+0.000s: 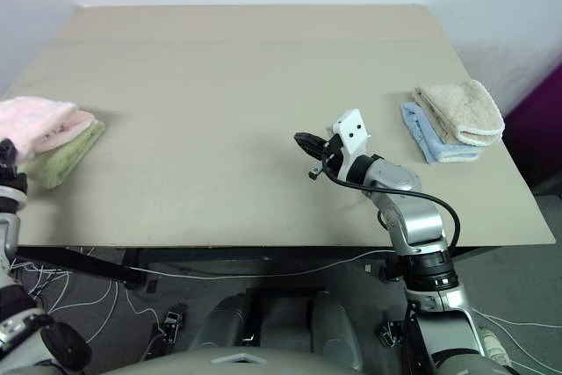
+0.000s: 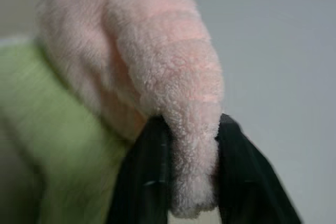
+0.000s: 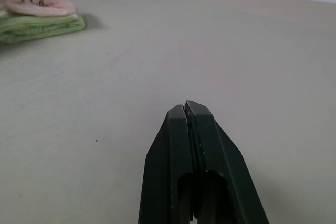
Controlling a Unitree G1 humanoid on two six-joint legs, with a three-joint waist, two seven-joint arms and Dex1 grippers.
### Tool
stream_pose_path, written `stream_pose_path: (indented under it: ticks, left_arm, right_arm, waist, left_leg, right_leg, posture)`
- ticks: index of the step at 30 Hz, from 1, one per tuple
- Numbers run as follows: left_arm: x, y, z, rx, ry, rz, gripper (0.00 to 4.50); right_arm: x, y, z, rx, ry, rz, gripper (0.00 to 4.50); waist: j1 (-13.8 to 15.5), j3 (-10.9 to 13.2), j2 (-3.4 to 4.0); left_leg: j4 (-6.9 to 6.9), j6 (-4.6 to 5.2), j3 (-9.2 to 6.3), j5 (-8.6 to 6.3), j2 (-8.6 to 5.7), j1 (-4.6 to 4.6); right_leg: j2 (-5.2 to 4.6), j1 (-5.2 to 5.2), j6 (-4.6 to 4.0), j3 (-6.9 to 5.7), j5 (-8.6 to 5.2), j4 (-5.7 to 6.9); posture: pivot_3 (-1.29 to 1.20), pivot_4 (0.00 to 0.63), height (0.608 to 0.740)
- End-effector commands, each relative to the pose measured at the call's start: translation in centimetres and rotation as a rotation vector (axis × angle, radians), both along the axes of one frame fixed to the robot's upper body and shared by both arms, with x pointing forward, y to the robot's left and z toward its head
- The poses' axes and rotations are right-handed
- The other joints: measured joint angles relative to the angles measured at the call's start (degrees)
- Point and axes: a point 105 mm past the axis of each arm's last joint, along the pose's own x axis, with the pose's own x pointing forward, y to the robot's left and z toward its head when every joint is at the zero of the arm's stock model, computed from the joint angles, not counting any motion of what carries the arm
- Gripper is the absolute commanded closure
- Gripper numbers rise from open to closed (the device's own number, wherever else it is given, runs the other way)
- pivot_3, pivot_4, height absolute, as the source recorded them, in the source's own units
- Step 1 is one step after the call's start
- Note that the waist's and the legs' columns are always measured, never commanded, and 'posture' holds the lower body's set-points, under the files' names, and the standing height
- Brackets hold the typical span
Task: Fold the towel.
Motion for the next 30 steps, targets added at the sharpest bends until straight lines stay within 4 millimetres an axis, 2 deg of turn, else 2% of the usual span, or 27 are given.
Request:
stream_pose_path:
  ticks: [1,4,6,7,9,13,17,20,24,30]
  left_arm:
    - [-0.8,-0.3,2.4,0.054,-0.088,-0.012,1.97]
    - [-0.9,-0.8,1.9,0.053,-0.071,-0.034,0.92]
    - [-1.0,-2.4,0.6,0.032,-0.049,-0.103,0.21]
    - [-1.0,-3.3,0.1,0.031,-0.040,-0.138,0.05]
    - [-1.1,-4.5,-0.5,0.028,-0.030,-0.178,0.05]
    - [-0.7,-10.8,-2.5,0.167,0.082,-0.419,0.05]
    - [0.1,-13.9,-2.7,0.226,0.097,-0.522,0.05]
    - [1.2,-15.8,-2.5,0.390,0.129,-0.573,0.05]
    - [3.2,-18.6,-2.0,0.785,0.161,-0.616,0.05]
    - [5.4,-19.6,-0.4,1.011,0.089,-0.602,0.05]
  right_arm:
    - [0.0,0.3,1.2,0.012,-0.051,0.011,4.50]
    - [0.0,0.3,1.2,0.012,-0.052,0.012,4.50]
    - [0.0,0.4,1.2,0.013,-0.051,0.013,4.50]
    - [0.0,0.4,1.1,0.014,-0.051,0.013,4.50]
    - [0.0,0.5,1.1,0.016,-0.050,0.014,4.50]
    - [-0.1,0.4,0.9,0.020,-0.045,0.010,4.50]
    - [-0.1,0.5,0.9,0.022,-0.044,0.009,4.50]
    - [-0.1,0.5,0.8,0.025,-0.042,0.006,4.50]
    - [0.0,0.4,0.8,0.032,-0.042,-0.012,4.50]
    - [0.1,0.2,0.9,0.053,-0.048,-0.063,4.50]
  waist:
    - [0.0,0.0,-0.02]
    - [0.0,0.0,-0.01]
    - [0.0,0.0,0.00]
    - [-0.1,0.0,0.01]
    - [-0.1,0.0,0.00]
    - [0.1,0.0,0.00]
    - [0.1,0.0,0.00]
    - [0.1,0.0,0.01]
    - [0.2,0.0,0.01]
    - [-0.1,0.0,0.02]
  left_leg:
    - [0.01,0.00,0.00,0.00,0.00,0.00]
    - [0.02,0.00,0.01,0.00,-0.02,0.00]
    - [0.00,0.00,0.00,0.00,-0.02,0.01]
    - [0.00,0.01,0.02,-0.01,-0.02,0.01]
    - [0.00,0.01,0.04,-0.01,-0.02,0.01]
    - [0.00,0.01,0.02,-0.01,-0.02,0.01]
    - [0.00,0.00,0.00,-0.01,-0.03,0.02]
    - [-0.01,0.00,0.01,-0.01,-0.03,0.02]
    - [-0.01,0.00,0.01,-0.01,-0.04,0.02]
    - [-0.05,0.00,0.03,-0.01,-0.04,0.02]
  right_leg:
    - [0.00,0.01,0.00,0.00,0.00,0.00]
    - [-0.02,0.04,0.00,0.00,0.00,-0.03]
    - [-0.01,0.03,0.00,0.00,0.00,-0.02]
    - [-0.02,0.03,0.00,0.02,0.00,-0.03]
    - [-0.02,0.03,0.00,0.04,0.00,-0.04]
    - [-0.02,0.05,-0.01,0.03,0.00,-0.05]
    - [-0.04,0.08,-0.02,-0.01,0.00,-0.06]
    - [-0.03,0.07,-0.03,0.00,0.00,-0.06]
    - [0.00,0.08,-0.03,-0.02,0.00,-0.07]
    - [0.01,0.03,-0.03,-0.05,0.00,-0.07]
  posture:
    - [0.00,0.150,0.740]
    - [0.00,0.150,0.740]
    - [0.00,0.150,0.740]
    - [0.00,0.150,0.740]
    - [0.00,0.150,0.740]
    - [0.00,0.150,0.740]
    - [0.00,0.150,0.740]
    - [0.00,0.150,0.740]
    - [0.00,0.150,0.740]
    - [0.00,0.150,0.740]
